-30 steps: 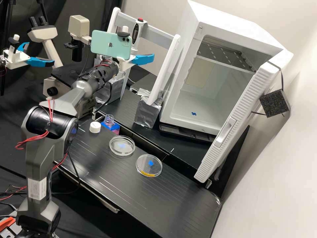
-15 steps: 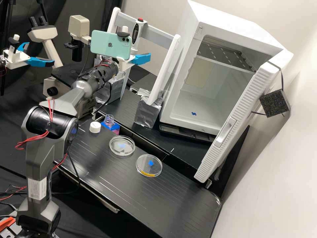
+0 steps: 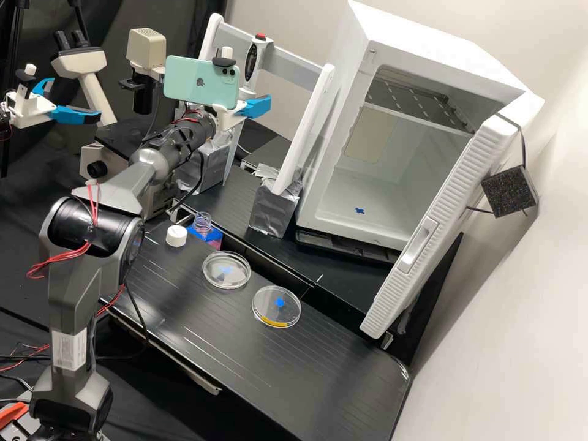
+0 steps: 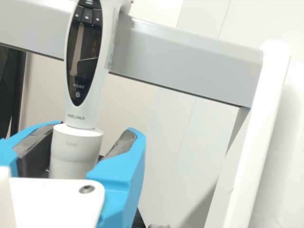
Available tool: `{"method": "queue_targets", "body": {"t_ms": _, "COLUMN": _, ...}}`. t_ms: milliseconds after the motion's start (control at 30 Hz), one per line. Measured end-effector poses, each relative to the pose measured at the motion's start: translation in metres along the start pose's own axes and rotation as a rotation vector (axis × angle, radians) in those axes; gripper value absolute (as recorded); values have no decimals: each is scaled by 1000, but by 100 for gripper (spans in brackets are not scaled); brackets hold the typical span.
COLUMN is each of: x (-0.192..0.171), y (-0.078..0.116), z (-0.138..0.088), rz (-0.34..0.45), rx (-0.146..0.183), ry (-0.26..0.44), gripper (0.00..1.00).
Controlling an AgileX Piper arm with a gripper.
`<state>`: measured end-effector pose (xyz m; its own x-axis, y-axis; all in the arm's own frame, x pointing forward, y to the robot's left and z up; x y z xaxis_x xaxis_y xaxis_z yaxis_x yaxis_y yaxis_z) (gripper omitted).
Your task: Use the pipette
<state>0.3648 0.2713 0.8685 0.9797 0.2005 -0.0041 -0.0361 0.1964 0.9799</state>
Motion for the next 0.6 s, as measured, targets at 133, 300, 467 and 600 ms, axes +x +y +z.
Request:
{"method": "queue_targets", "body": {"t_ms": 133, "x": 0, "y": 0, "z": 0, "rz": 0, "rx": -3, "ry": 0, "gripper": 0}}
{"method": "queue_targets", "body": {"t_ms": 300, "x": 0, "y": 0, "z": 0, "rz": 0, "rx": -22, "ry": 0, "gripper": 0}}
{"method": "queue_targets", "body": {"t_ms": 467, "x": 0, "y": -1, "z": 1, "rz": -4, "rx": -26, "ry": -3, "gripper": 0}}
{"method": "queue_targets", "body": {"t_ms": 600, "x": 0, "y": -1, "z": 1, "rz": -4, "rx": -26, "ry": -3, "gripper": 0}}
